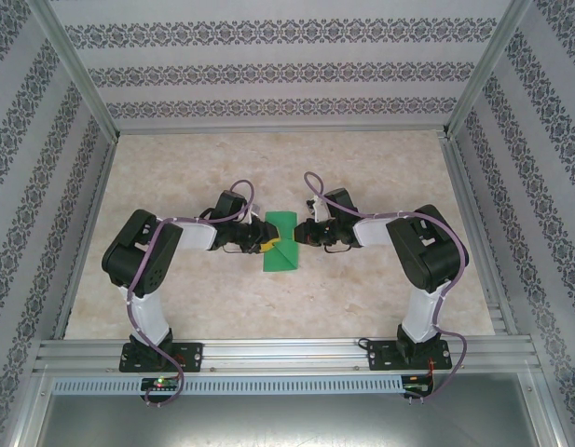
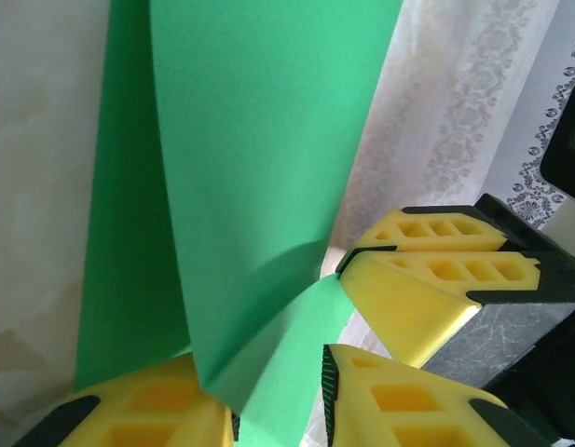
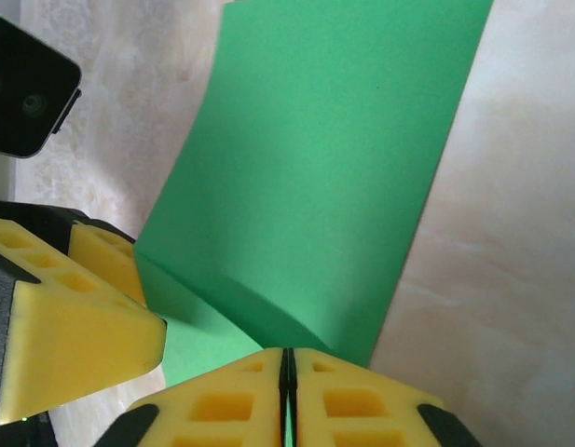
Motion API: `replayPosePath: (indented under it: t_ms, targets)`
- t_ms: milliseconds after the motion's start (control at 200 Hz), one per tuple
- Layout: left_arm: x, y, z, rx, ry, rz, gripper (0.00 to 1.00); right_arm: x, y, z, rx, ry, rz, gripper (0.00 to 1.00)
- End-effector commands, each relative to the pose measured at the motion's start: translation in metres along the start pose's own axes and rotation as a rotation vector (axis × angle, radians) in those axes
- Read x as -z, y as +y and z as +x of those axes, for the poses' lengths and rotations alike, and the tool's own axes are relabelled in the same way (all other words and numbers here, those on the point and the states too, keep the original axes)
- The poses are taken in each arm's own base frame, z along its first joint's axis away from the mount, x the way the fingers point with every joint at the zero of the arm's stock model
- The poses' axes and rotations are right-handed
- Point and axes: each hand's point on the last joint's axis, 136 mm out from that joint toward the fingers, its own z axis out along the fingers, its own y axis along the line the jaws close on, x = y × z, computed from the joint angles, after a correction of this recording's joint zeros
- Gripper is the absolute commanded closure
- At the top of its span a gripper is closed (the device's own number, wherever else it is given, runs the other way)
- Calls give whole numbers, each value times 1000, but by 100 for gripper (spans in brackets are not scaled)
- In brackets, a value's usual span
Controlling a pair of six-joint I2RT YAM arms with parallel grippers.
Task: Fold a paper plane with a square sheet of paper (pick it up from the middle)
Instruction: Turn over the paper at the center of the table.
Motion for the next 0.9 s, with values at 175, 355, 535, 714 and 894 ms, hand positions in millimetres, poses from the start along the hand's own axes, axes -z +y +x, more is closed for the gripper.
replayPosePath:
  t_ms: [175, 355, 535, 714, 894]
  targets:
    - [-6, -14, -1, -133, 6, 45, 77, 38, 11, -22, 9, -148, 38, 55]
    - [-4, -19, 1, -199, 14, 49, 89, 81, 3, -32, 19, -262, 184, 29]
    - [6, -23, 1, -267, 14, -18, 93, 129, -9, -33, 47, -360, 350, 11]
    - [38, -30, 3, -311, 13, -198, 93, 157, -18, -37, 42, -465, 427, 9]
    - [92, -35, -4, -412, -24, -478, 96, 165, -21, -37, 54, -523, 438, 8]
